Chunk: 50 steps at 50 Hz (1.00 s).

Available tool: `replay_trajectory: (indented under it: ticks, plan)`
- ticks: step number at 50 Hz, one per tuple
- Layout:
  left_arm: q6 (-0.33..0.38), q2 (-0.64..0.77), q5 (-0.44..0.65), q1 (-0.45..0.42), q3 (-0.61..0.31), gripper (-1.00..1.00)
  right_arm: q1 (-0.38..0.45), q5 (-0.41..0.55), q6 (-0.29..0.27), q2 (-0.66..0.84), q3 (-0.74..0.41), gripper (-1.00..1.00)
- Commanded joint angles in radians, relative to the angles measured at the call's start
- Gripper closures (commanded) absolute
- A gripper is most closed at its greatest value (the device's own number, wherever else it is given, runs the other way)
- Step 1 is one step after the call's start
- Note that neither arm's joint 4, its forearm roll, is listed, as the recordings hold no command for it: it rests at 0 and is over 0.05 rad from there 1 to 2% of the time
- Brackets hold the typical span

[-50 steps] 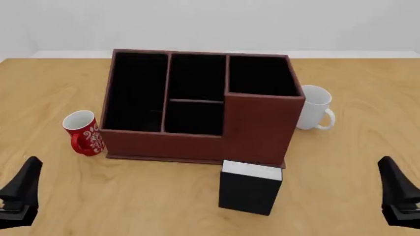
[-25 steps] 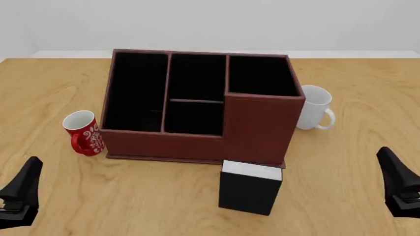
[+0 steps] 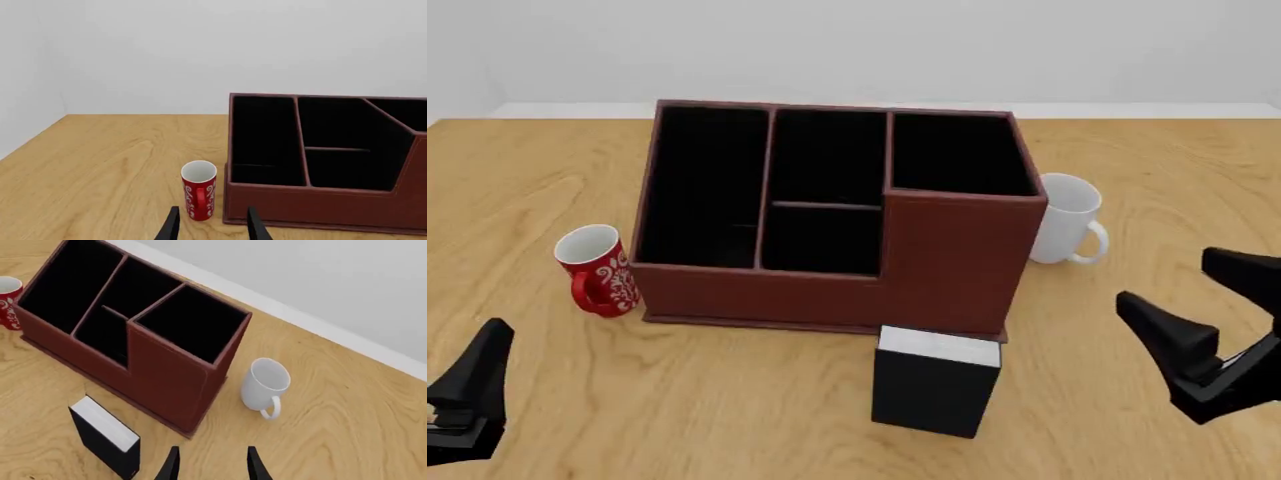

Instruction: Pick up the book and place it in the right compartment of the caddy.

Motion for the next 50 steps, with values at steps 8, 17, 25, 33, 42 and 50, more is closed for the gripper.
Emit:
replay_trajectory:
  ticks: [8, 17, 25, 33, 42, 50]
  plan:
    - [0.000, 0.000, 0.000, 0.000, 0.000, -1.00, 0.104, 0.096, -0.097, 0.199, -0.142, -1.00]
    - [0.000, 0.000, 0.000, 0.000, 0.000, -1.00, 0.174, 0.126, -0.140, 0.294, -0.194, -1.00]
    - [0.000, 0.000, 0.000, 0.000, 0.000, -1.00, 0.244, 0.143, -0.155, 0.381, -0.227, -1.00]
    - [0.000, 0.000, 0.000, 0.000, 0.000, -1.00, 0.300, 0.166, -0.144, 0.433, -0.252, -1.00]
    - [0.000, 0.000, 0.000, 0.000, 0.000, -1.00, 0.372, 0.191, -0.120, 0.483, -0.283, -1.00]
    - [0.000, 0.000, 0.000, 0.000, 0.000, -1.00, 0.413, 0.204, -0.099, 0.530, -0.313, -1.00]
